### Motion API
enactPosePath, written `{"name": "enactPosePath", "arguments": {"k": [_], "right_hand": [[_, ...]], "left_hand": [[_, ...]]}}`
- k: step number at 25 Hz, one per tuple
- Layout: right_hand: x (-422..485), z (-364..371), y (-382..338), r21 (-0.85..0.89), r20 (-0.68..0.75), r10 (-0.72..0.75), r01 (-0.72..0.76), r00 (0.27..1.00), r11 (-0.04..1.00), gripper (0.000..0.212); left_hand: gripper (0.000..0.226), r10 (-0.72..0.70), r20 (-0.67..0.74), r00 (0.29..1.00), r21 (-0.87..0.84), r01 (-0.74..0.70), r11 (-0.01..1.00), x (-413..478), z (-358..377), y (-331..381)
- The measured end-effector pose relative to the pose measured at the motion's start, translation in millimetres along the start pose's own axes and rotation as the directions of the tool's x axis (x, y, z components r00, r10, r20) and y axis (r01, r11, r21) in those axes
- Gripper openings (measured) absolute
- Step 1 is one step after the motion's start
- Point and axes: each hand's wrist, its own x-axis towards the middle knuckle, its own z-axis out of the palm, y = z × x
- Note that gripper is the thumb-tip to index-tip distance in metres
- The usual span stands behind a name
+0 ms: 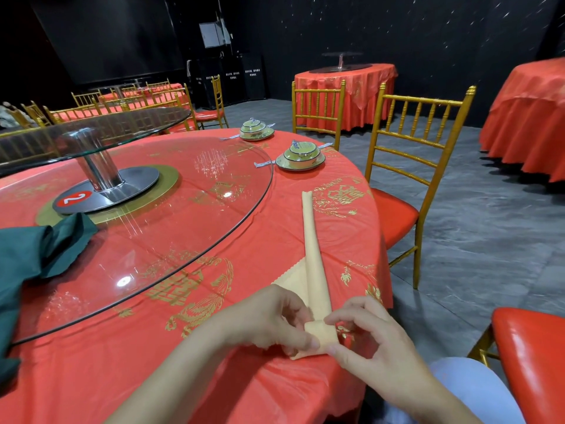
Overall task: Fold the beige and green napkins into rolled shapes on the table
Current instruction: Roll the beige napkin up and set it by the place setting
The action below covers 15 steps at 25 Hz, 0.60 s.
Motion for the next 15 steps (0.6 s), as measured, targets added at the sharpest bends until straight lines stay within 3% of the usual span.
{"name": "enactPosePath", "arguments": {"k": [6, 10, 15], "right_hand": [[10.2, -6.7, 0.6, -0.102, 0.069, -0.041, 0.048, 0.997, 0.994, 0.045], [10.0, -5.0, 1.1, -0.118, 0.084, -0.049, 0.058, 0.995, 0.991, 0.045], [5.7, -4.0, 7.7, 0.094, 0.058, -0.015, 0.010, 0.998, 0.996, 0.041]], "left_hand": [[0.008, -0.062, 0.061, 0.996, -0.108, 0.069, 0.992, 7.7, -5.2, -5.4], [0.026, -0.087, 0.030, 0.996, -0.210, 0.092, 0.973, 7.6, -0.8, -9.5], [0.032, -0.040, -0.019, 0.999, -0.241, 0.035, 0.970, 5.9, 2.6, -16.0]]}}
